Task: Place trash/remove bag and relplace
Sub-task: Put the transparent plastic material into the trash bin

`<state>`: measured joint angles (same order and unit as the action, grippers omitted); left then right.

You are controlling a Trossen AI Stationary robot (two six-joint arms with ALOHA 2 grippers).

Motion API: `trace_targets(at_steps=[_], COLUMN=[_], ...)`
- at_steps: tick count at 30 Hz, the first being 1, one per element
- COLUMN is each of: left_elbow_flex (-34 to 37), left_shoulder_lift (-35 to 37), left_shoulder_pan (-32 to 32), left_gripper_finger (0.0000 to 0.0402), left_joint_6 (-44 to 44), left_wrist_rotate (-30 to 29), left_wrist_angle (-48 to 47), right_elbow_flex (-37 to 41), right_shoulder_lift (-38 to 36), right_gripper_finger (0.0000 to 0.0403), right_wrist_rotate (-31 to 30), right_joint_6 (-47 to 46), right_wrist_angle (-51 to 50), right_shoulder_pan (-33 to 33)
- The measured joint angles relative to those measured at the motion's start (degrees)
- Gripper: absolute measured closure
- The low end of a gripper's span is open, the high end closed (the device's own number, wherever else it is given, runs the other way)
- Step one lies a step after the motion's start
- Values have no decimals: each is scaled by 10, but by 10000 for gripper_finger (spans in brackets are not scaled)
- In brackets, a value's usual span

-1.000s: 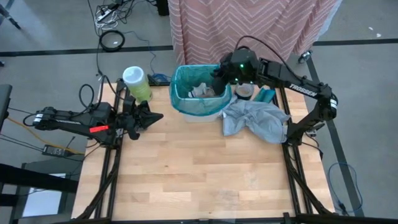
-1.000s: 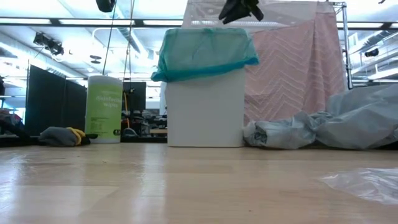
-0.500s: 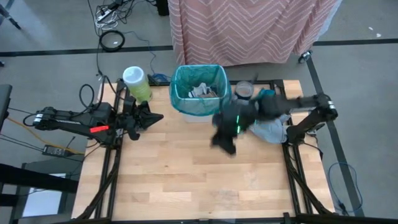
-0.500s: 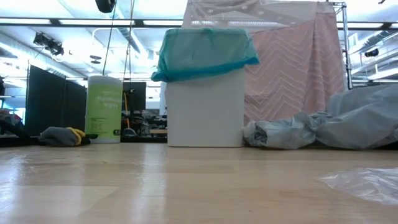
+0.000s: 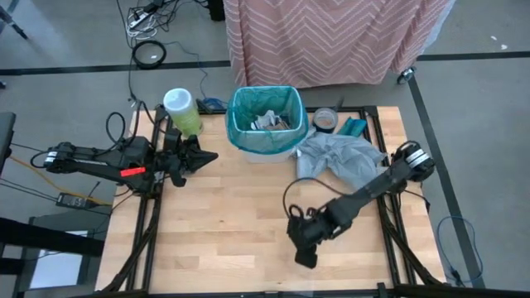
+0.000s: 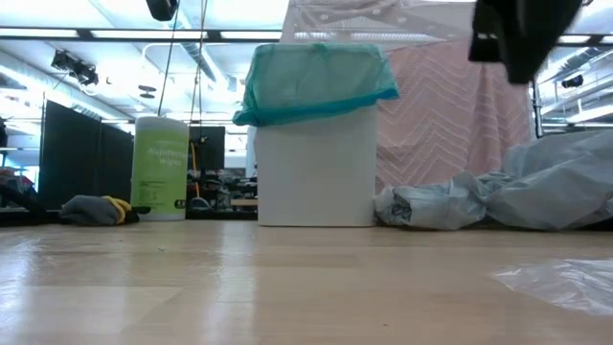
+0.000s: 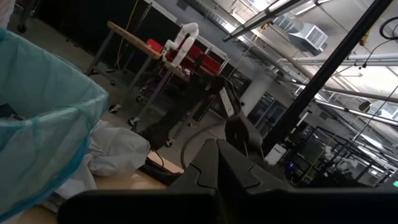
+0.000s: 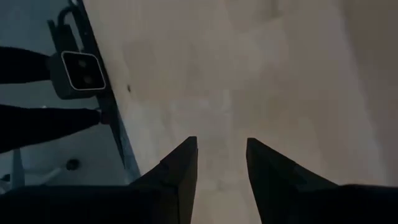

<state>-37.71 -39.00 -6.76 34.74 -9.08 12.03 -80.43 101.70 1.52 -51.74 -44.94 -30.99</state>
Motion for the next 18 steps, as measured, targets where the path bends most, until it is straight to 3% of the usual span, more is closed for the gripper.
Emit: trace_targets(at_steps=[9, 18], left_elbow_flex=[0, 0], left_shoulder_lift=[0, 0], left_shoulder_pan=[0, 0], left_gripper_finger=[396, 396], left_joint_6=[7, 17], left_wrist_rotate=[2, 2], left_wrist_angle=[0, -7], right_elbow_flex=[2, 2], right_shoulder_lift=[100, 117], right_gripper_finger=[275, 283], right_wrist_rotate=[-9, -180], right_joint_6=[-37, -56], right_wrist_angle=[112, 91], right_shoulder_pan=[-42, -69])
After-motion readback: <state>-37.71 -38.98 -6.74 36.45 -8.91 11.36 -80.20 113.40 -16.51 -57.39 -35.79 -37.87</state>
